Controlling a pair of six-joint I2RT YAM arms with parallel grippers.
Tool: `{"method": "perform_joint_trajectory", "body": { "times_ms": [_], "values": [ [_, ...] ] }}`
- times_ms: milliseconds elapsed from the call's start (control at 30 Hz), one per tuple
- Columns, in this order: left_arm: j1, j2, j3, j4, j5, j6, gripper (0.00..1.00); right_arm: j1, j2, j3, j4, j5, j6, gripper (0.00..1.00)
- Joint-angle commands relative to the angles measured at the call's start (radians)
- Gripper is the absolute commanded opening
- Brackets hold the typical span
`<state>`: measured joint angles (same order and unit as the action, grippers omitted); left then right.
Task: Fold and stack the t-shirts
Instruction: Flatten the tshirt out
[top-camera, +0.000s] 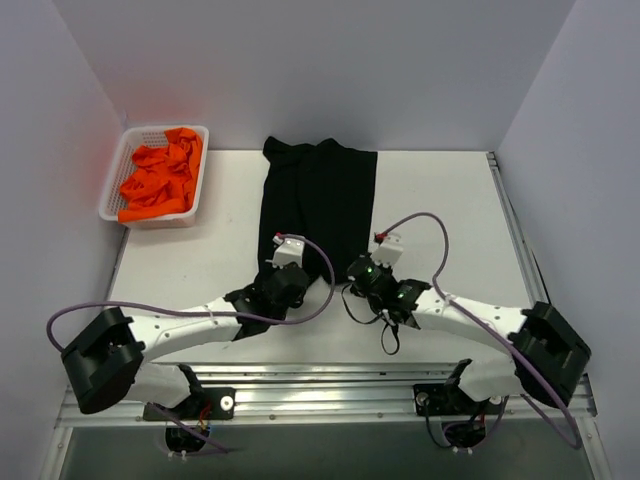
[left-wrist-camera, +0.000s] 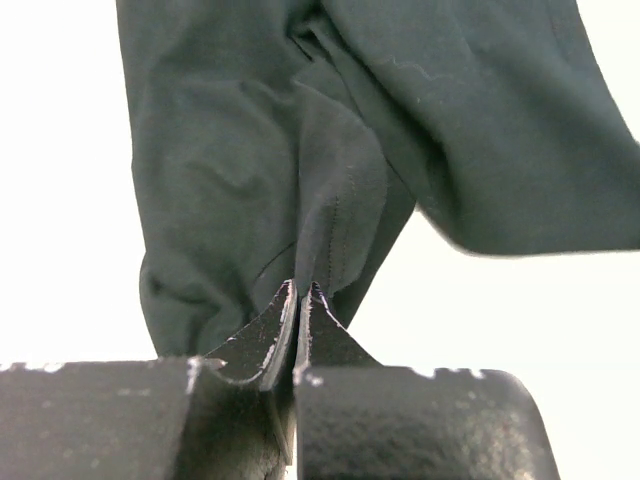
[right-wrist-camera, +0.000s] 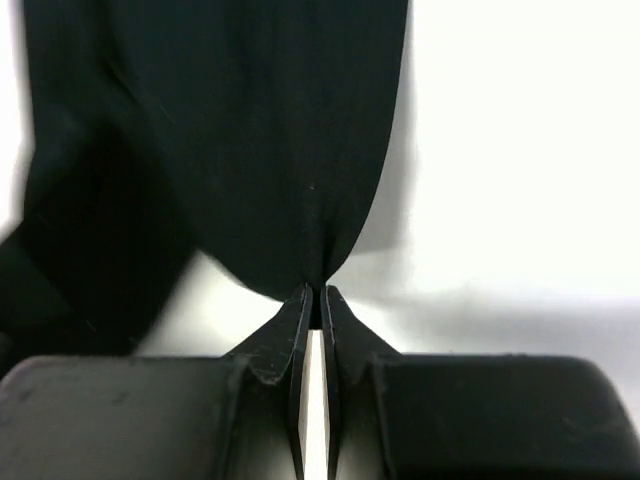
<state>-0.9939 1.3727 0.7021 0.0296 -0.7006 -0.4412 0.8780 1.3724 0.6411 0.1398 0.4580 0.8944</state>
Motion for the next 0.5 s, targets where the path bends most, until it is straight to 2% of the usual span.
{"method": "perform_joint_trajectory", "body": {
  "times_ms": [0, 267, 367, 467],
  "values": [
    [-0.020, -0.173, 0.079, -0.131, -0.048, -0.044, 0.02, 0.004, -0.205, 0.120, -0.205, 0.217, -0.080, 0.00],
    [-0.115, -0.481, 0.223, -0.376, -0.186, 0.028, 0.02, 0.006, -0.609, 0.298, -0.397, 0.428, -0.244, 0.00],
    [-0.140, -0.567, 0.293, -0.379, -0.220, 0.128, 0.02, 0.006, -0.696, 0.383, -0.433, 0.479, -0.316, 0.00],
    [-0.158, -0.629, 0.364, -0.350, -0.195, 0.254, 0.02, 0.006, -0.749, 0.477, -0.462, 0.495, -0.380, 0.00]
  ]
}}
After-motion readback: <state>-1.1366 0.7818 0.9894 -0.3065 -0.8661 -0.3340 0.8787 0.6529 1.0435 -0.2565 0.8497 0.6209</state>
